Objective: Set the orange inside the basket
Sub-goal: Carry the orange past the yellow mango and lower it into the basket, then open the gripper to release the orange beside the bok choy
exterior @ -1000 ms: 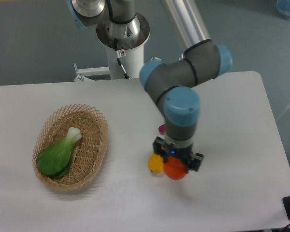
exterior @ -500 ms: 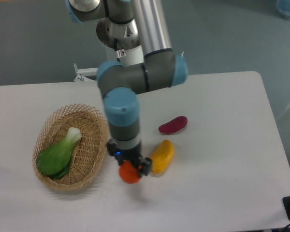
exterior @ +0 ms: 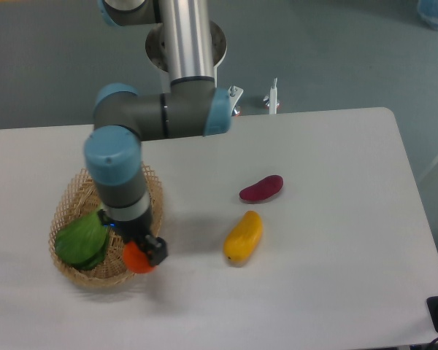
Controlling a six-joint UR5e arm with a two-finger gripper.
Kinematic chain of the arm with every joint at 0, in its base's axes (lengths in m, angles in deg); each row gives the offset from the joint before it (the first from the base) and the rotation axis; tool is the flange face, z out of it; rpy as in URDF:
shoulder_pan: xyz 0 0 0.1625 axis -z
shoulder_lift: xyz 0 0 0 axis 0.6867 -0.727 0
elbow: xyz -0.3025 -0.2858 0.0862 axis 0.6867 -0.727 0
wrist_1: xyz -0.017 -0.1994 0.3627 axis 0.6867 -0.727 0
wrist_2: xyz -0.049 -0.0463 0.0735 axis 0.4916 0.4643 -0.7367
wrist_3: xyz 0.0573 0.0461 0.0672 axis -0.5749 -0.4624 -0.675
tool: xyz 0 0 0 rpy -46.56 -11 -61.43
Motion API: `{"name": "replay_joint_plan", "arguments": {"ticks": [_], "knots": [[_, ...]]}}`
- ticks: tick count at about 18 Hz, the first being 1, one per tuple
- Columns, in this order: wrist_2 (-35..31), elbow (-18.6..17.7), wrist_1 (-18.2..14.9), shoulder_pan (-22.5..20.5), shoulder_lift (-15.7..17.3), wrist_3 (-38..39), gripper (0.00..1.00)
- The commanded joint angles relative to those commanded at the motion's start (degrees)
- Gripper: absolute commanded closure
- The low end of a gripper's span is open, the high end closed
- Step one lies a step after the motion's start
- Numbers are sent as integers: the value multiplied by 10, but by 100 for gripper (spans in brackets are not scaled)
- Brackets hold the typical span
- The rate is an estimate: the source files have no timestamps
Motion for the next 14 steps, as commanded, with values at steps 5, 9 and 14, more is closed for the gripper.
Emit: {"name": "replay_joint_plan", "arguments": {"ticks": [5,9,14], "knots": [[-3,8,-7,27,-18,2,20],[-3,9,-7,32,-25,1,10],[0,10,-7,32,-19,1,0]]}}
